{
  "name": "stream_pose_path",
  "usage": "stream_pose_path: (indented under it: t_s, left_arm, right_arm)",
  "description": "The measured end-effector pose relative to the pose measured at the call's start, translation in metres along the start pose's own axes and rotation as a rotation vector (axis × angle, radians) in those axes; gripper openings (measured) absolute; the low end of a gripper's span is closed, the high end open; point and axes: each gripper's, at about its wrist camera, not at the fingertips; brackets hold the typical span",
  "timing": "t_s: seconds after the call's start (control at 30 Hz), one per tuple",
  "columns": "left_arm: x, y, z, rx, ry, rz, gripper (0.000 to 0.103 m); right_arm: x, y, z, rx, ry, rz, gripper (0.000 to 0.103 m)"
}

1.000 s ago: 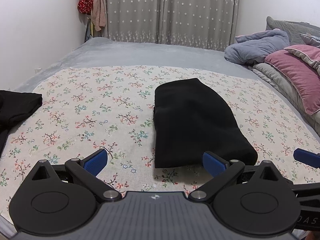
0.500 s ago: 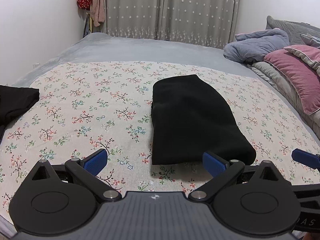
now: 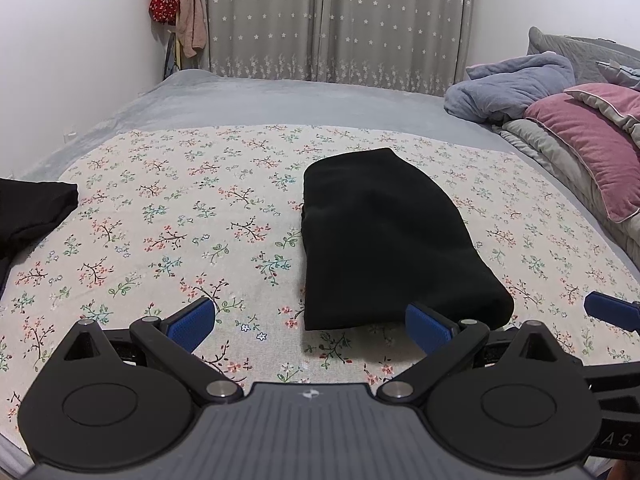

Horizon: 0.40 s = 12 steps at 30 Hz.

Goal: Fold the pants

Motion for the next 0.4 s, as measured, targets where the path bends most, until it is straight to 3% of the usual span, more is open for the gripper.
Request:
stream_pose_path:
  t_s: [0.4]
  left_arm:
    - [-0.0012,0.0006,-0.0003,-0.006,-0.004,0.004,0.103]
  right_arm:
    - [0.0012,0.0002,-0.0023,-0.001,-0.002,-0.001,0.103]
Point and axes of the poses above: each gripper's, at about its wrist camera, not at the fingertips, and y roughly the way its jaws point, x to its right, z to its top, and after that the axes turned 13 degrees about -z, right-handed
